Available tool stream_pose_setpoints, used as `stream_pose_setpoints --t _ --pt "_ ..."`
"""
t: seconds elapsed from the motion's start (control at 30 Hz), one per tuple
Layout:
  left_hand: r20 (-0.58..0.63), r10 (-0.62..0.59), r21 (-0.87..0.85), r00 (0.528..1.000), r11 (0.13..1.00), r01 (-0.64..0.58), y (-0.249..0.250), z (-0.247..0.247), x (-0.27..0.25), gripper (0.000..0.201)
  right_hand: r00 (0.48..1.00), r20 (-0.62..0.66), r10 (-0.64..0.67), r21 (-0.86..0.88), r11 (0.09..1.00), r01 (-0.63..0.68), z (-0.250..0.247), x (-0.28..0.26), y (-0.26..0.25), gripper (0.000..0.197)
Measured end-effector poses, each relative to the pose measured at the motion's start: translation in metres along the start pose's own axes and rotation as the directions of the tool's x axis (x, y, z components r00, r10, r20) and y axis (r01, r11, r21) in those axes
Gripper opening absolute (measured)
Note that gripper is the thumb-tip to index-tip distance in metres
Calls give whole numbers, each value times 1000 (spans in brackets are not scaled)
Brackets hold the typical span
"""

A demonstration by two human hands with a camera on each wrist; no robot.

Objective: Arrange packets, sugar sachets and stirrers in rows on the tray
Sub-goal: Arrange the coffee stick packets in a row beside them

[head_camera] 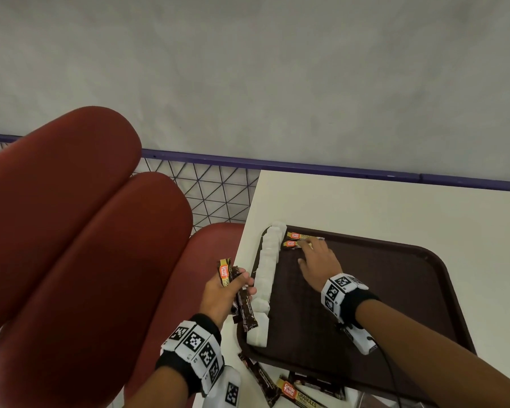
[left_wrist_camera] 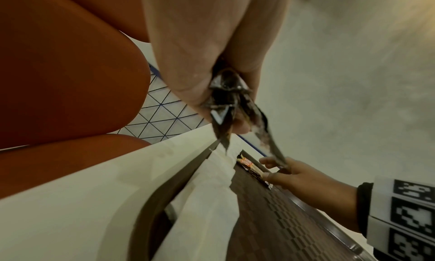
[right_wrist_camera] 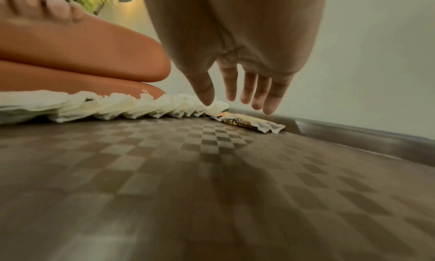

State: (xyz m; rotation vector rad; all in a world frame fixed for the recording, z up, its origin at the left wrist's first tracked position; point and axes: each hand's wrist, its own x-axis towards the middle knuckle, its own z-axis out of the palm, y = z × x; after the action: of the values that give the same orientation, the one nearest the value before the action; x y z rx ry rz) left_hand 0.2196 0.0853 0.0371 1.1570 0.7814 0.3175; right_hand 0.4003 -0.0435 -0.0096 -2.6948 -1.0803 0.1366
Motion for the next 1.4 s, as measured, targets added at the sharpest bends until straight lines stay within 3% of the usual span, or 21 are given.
stream_pose_setpoints --t 0.1,0.2,0.37,0.5,0.6,0.8,0.9,1.0,1.13,1.23,1.4 --pt "-9 16 -3 1000 1000 -16 -2 5 1 5 993 -49 -104 170 979 111 -8 -10 -8 29" --pt "-30 41 0 999 999 -41 -5 12 1 4 983 -16 -185 430 886 174 -25 -32 -25 17" --pt "-117 85 -67 989 993 -94 -9 27 -1 9 947 190 -258 707 706 50 -46 -71 -50 19" --pt "-141 65 -108 988 991 -81 -13 36 -1 7 909 345 -234 743 660 -112 -34 -80 -53 20" --pt "-134 64 -77 989 994 -75 -14 39 -1 5 926 330 -185 758 636 -144 -32 -76 -48 13" --pt "-66 40 -14 997 999 -41 -13 34 -3 12 962 266 -58 797 575 -186 -40 -68 -29 21" --pt "-32 1 -58 999 998 -2 -13 28 -5 7 991 128 -46 741 668 -65 -46 -65 -17 25" --pt "-42 -22 -62 999 998 19 -13 22 -4 6 989 52 -136 646 760 70 -48 -65 -12 32" --pt "-18 -35 -24 999 999 34 -12 24 -4 7 977 -64 -204 603 772 201 -41 -68 -13 42" --pt "1 -46 23 999 999 46 -12 26 -3 13 978 -73 -196 592 781 201 -36 -68 -14 42" --pt "-12 -26 78 1000 997 27 -11 27 0 15 981 22 -194 588 796 144 -35 -66 -11 27"
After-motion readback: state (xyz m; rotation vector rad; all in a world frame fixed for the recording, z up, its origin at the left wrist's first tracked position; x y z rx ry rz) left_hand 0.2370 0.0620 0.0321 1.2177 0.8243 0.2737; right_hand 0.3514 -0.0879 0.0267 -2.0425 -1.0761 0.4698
